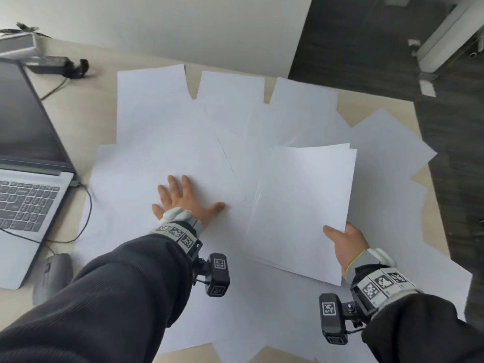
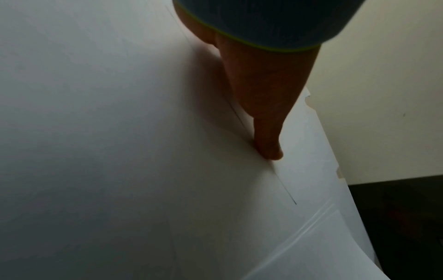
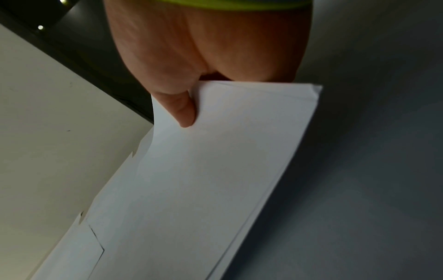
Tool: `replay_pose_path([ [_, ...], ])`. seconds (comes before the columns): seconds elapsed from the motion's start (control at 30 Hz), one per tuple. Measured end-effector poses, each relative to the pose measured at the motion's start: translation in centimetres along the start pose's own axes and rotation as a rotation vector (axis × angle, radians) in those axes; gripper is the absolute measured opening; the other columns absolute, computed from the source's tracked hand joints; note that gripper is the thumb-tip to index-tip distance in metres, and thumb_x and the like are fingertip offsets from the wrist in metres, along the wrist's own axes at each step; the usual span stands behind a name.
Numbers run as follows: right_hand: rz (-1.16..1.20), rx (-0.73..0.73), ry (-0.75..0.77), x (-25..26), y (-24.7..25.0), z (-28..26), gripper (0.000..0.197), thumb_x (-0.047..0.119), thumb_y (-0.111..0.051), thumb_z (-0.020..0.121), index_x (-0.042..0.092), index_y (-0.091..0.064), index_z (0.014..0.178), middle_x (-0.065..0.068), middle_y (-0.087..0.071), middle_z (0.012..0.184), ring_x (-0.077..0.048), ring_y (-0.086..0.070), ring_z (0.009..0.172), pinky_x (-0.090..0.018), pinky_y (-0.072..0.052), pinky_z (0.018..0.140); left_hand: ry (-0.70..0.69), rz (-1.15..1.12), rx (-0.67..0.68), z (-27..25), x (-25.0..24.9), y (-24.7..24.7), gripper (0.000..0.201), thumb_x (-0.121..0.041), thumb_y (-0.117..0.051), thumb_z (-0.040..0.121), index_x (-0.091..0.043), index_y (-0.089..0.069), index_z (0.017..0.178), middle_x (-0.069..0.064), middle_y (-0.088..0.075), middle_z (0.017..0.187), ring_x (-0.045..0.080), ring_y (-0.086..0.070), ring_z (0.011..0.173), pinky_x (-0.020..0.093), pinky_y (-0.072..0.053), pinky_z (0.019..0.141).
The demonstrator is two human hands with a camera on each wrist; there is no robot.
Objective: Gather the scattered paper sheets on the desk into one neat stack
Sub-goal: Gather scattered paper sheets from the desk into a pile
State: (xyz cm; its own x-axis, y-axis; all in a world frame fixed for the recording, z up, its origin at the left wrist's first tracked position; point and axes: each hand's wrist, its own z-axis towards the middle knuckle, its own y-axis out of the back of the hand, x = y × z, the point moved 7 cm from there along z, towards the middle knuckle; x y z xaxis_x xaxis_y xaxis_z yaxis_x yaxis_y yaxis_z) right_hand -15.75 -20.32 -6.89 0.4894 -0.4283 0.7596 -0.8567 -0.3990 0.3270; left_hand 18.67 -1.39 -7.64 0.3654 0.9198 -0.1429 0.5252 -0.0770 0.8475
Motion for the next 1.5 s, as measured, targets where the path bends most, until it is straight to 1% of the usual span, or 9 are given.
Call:
replay_pose_path([
  [0.33, 0.024, 0.019, 0.002, -0.3, -0.5, -0.2, 0.018, 0.011, -0.062, 0.093, 0.027, -0.069, 0.088, 0.003, -0.073, 0.092, -0.031, -0.067, 0.095, -0.049, -0.052, 0.096, -0.166, -0.037, -0.148, -0.2, 1.2, 1.5, 0.068, -0.072, -0.046, 0.084, -0.042, -0.031, 0.144, -0.013, -0.02, 0.161, 0.021, -0.014, 0.15, 0.053, -0.028, 0.113],
  [0.67, 0.109, 0.094, -0.033, -1.0, -1.7, -1.8, 0.018, 0.016, -0.057, 0.095, 0.023, -0.069, 0.106, -0.006, -0.074, 0.103, -0.032, -0.069, 0.096, -0.052, -0.053, 0.093, -0.613, -0.086, 0.015, -9.5, -5.5, -1.7, 0.077, -0.075, -0.046, 0.088, -0.048, -0.019, 0.155, -0.021, -0.007, 0.166, 0.01, 0.003, 0.155, 0.049, -0.009, 0.125],
  [0.77, 0.061, 0.075, -0.028, -0.4, -1.6, -2.8, 0.024, 0.035, -0.049, 0.099, 0.033, -0.069, 0.113, -0.006, -0.064, 0.132, -0.031, -0.06, 0.118, -0.04, -0.042, 0.107, -0.65, -0.002, 0.087, -11.1, -7.3, -4.7, 0.079, -0.077, -0.046, 0.086, -0.05, -0.018, 0.155, -0.024, -0.004, 0.166, 0.007, 0.009, 0.154, 0.047, 0.0, 0.125],
  [0.87, 0.003, 0.069, -0.066, -0.4, -1.3, -3.3, 0.054, 0.054, -0.039, 0.1, 0.02, -0.051, 0.14, -0.006, -0.049, 0.148, -0.029, -0.046, 0.135, -0.037, -0.032, 0.112, -0.682, 0.065, 0.135, -12.3, -8.3, -6.7, 0.082, -0.078, -0.046, 0.085, -0.049, -0.015, 0.155, -0.024, -0.001, 0.166, 0.007, 0.014, 0.153, 0.047, 0.005, 0.124],
  [0.93, 0.05, 0.097, -0.018, -0.3, -1.4, -3.7, 0.041, 0.052, -0.05, 0.096, 0.02, -0.063, 0.12, -0.008, -0.064, 0.131, -0.028, -0.061, 0.116, -0.043, -0.043, 0.108, -0.71, 0.09, 0.163, -12.9, -8.7, -7.5, 0.086, -0.08, -0.047, 0.084, -0.048, -0.013, 0.156, -0.023, 0.001, 0.167, 0.008, 0.016, 0.153, 0.046, 0.007, 0.124],
  [1.0, 0.112, 0.129, -0.011, -1.2, -1.6, -3.7, 0.014, 0.027, -0.064, 0.094, 0.019, -0.07, 0.103, -0.006, -0.074, 0.11, -0.025, -0.07, 0.098, -0.049, -0.052, 0.098, -0.735, 0.083, 0.181, -13.5, -8.7, -7.8, 0.089, -0.083, -0.047, 0.081, -0.048, -0.014, 0.156, -0.022, 0.002, 0.167, 0.008, 0.016, 0.153, 0.044, 0.008, 0.124],
  [1.2, 0.091, 0.093, -0.019, -2.8, 1.4, -2.9, 0.02, 0.01, -0.063, 0.09, 0.025, -0.075, 0.09, 0.001, -0.078, 0.093, -0.03, -0.071, 0.093, -0.056, -0.053, 0.093, -0.548, 0.045, -0.003, -11.7, -6.7, -6.3, 0.077, -0.07, -0.04, 0.093, -0.042, -0.01, 0.158, -0.014, 0.01, 0.168, 0.013, 0.016, 0.154, 0.044, 0.003, 0.125],
  [1.33, 0.085, 0.001, -0.051, -3.7, 5.6, -2.4, 0.022, 0.012, -0.061, 0.092, 0.029, -0.074, 0.085, 0.002, -0.077, 0.088, -0.031, -0.071, 0.089, -0.055, -0.054, 0.091, -0.343, 0.141, 0.015, -9.8, -4.0, -5.9, 0.105, -0.084, -0.043, 0.08, -0.039, 0.013, 0.157, -0.01, 0.027, 0.164, 0.02, 0.023, 0.153, 0.054, 0.005, 0.123],
  [1.5, 0.099, -0.073, -0.039, -4.3, 9.1, -2.1, 0.018, 0.009, -0.06, 0.094, 0.025, -0.068, 0.093, -0.002, -0.072, 0.096, -0.029, -0.066, 0.088, -0.052, -0.052, 0.095, -0.335, 0.141, 0.01, -9.0, -3.3, -6.5, 0.118, -0.093, -0.042, 0.069, -0.038, 0.014, 0.157, -0.011, 0.025, 0.165, 0.02, 0.022, 0.153, 0.055, 0.0, 0.122],
])
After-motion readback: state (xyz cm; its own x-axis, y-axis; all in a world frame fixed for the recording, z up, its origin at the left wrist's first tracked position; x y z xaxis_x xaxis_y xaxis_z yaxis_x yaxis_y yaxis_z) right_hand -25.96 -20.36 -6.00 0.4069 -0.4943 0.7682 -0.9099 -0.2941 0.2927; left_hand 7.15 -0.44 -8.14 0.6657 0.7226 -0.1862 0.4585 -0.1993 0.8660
